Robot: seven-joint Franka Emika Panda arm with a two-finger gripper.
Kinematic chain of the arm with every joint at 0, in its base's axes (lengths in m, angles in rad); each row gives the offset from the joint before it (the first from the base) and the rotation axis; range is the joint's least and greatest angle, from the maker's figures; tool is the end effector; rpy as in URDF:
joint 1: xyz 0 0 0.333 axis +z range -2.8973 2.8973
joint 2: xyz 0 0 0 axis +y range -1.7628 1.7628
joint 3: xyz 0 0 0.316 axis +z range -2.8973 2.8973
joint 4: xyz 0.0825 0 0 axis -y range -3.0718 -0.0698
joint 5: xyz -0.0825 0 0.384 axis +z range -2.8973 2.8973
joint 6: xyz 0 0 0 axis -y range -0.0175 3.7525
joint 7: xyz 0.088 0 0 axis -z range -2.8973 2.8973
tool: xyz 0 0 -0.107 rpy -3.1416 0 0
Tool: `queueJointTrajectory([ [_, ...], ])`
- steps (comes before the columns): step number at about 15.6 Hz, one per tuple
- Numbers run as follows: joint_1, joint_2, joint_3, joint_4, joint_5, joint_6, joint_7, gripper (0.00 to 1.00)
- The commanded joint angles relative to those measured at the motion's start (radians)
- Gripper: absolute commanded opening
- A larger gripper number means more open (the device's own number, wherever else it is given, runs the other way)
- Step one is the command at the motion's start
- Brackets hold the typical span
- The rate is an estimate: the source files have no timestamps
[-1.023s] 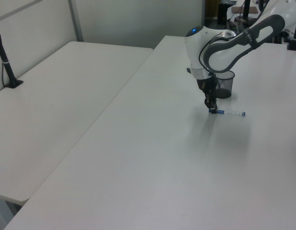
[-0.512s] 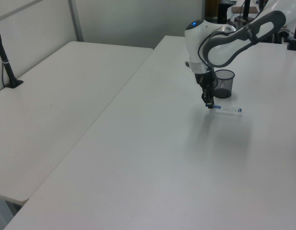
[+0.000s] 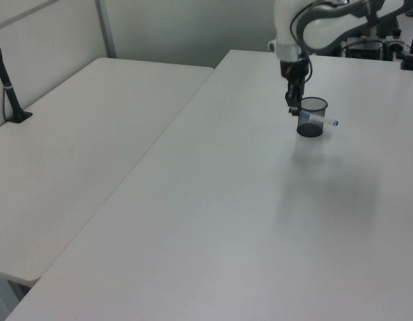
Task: Insert the marker
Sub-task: 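Lift the marker and carry it over the black mesh cup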
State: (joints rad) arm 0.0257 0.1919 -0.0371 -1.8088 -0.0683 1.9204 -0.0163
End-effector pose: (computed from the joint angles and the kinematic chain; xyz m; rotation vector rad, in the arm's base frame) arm 0.6038 -0.0106 0.4290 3.0695 0.0480 -0.1247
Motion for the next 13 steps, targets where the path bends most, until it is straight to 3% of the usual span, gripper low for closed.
queueJointTrajectory([
  [1, -0.044, -0.095, -0.003, -0.024, 0.038, -0.018, -0.020, 0.12],
  [8, -0.092, -0.146, -0.003, -0.029, 0.041, 0.072, -0.007, 0.12],
  [13, -0.118, -0.118, -0.003, -0.033, 0.041, 0.123, -0.016, 0.12],
])
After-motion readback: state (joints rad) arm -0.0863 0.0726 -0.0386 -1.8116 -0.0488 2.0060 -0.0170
